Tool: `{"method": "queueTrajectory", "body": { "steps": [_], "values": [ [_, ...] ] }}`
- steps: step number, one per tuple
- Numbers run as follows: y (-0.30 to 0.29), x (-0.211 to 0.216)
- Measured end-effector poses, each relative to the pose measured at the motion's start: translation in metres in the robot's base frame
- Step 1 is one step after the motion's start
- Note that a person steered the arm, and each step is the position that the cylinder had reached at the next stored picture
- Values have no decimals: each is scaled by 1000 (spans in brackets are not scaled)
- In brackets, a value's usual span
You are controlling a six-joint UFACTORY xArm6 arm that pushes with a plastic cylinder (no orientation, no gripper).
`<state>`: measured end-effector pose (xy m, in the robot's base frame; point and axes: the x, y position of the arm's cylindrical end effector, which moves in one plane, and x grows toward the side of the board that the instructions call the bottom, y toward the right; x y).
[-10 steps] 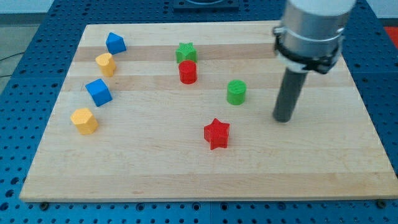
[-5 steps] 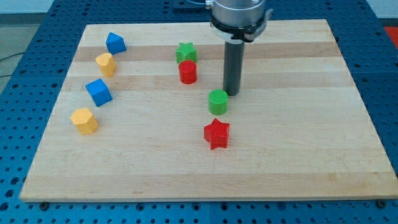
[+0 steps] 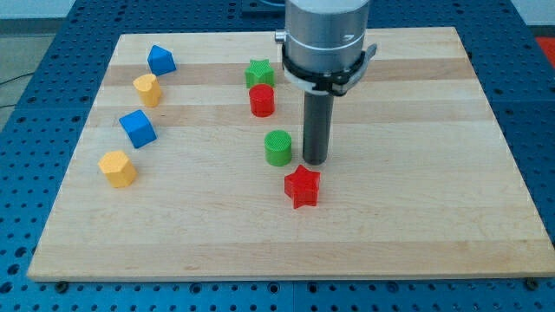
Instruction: Move the green circle to the top left of the red star
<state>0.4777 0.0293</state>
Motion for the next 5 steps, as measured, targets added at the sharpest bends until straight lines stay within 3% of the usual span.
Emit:
{"method": "queueTrajectory", "body": {
  "steps": [1, 3, 4, 5],
  "values": [
    [-18, 8],
    [-18, -32],
    [24, -31],
    [-1, -27]
  ]
}}
